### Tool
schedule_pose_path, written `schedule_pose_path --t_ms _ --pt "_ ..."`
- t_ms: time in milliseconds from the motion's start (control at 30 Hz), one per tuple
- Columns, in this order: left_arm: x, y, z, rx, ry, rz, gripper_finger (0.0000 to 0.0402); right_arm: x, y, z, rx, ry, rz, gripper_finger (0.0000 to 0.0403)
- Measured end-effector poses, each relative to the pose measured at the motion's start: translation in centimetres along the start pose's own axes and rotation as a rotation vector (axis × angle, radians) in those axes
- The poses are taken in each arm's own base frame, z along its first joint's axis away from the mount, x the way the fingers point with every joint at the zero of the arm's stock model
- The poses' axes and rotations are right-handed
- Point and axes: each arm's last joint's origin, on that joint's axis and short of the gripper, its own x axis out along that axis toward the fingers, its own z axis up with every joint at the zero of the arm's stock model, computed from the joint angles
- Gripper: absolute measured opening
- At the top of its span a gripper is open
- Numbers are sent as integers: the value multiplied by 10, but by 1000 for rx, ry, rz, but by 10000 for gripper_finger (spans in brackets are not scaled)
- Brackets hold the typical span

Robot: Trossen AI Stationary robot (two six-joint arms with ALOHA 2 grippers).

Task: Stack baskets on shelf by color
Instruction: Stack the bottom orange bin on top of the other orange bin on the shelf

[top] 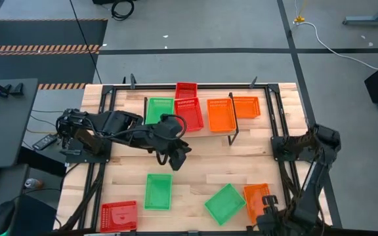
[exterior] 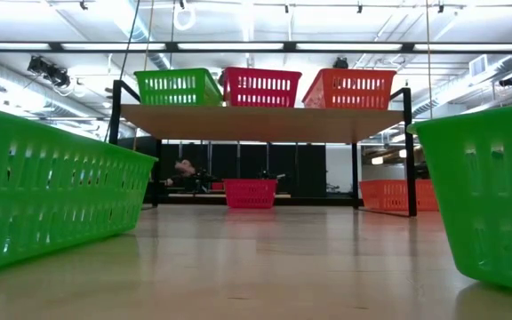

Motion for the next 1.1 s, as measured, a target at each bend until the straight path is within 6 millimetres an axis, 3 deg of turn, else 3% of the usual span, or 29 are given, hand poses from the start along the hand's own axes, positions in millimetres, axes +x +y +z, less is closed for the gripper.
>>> schedule_pose_path --t_ms 167,400,567,733,933,1100 --pt "-3 -5 -6 -17 -17 7 110 31 10 -8 -59 46 -61 190" --pt "-6 -13 -15 -92 1 -13 110 56 16 -6 -63 38 -81 184" --pt "-9 -18 -22 -77 16 -32 110 67 14 -9 -47 71 -136 135" --pt "-11 -21 -26 -64 26 -38 110 54 3 -10 -52 84 -211 22" --pt "-12 -22 -28 -46 33 -37 110 33 -16 -7 -49 128 -307 16" --pt "-12 -22 -28 2 32 -38 110 -14 -38 2 -9 69 -270 16"
